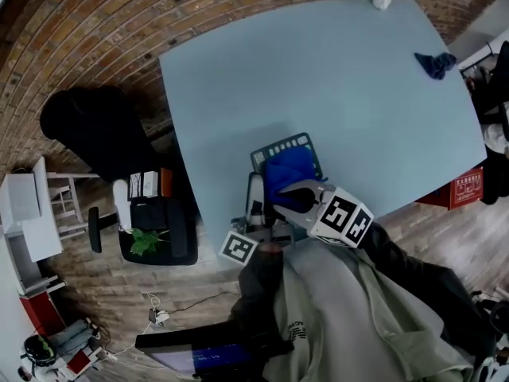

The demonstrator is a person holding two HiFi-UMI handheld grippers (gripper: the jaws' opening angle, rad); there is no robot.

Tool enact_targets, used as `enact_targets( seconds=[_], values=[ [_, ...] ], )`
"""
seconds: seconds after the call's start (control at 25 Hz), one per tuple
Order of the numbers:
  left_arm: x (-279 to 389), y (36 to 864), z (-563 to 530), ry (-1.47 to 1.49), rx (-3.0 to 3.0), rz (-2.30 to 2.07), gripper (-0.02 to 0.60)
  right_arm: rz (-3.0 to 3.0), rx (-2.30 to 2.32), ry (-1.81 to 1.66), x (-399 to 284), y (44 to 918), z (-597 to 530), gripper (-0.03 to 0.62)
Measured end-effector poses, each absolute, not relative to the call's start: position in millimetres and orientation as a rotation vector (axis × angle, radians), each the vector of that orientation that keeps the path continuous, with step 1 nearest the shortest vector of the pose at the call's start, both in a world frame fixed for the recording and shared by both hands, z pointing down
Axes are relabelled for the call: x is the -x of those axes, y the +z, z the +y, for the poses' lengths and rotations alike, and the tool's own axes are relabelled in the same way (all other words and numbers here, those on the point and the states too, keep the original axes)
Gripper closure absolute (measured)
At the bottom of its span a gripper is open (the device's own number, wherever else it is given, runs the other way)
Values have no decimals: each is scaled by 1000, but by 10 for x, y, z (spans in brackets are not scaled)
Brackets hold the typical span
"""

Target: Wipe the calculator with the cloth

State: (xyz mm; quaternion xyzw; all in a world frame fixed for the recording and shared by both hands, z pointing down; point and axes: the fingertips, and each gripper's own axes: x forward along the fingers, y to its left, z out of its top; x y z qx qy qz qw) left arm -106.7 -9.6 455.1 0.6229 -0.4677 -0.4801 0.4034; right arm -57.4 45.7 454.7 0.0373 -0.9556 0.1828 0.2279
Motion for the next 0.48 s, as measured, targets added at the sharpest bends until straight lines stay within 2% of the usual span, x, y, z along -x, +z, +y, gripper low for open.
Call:
enact_targets(
  seconds=[0.12, 0.32, 0.48],
  values=[
    [1145, 4675, -92, -1233, -1529, -1179, 528, -2577, -155, 563, 446, 4746, 306, 533],
    [1216, 4973, -188, -1171, -1509, -1154, 522, -2354, -437, 581, -153, 5374, -182, 533],
    [1143, 5197, -321, -1084, -1508, -1100, 522, -2299, -456, 645, -371, 5596, -151, 533]
  ],
)
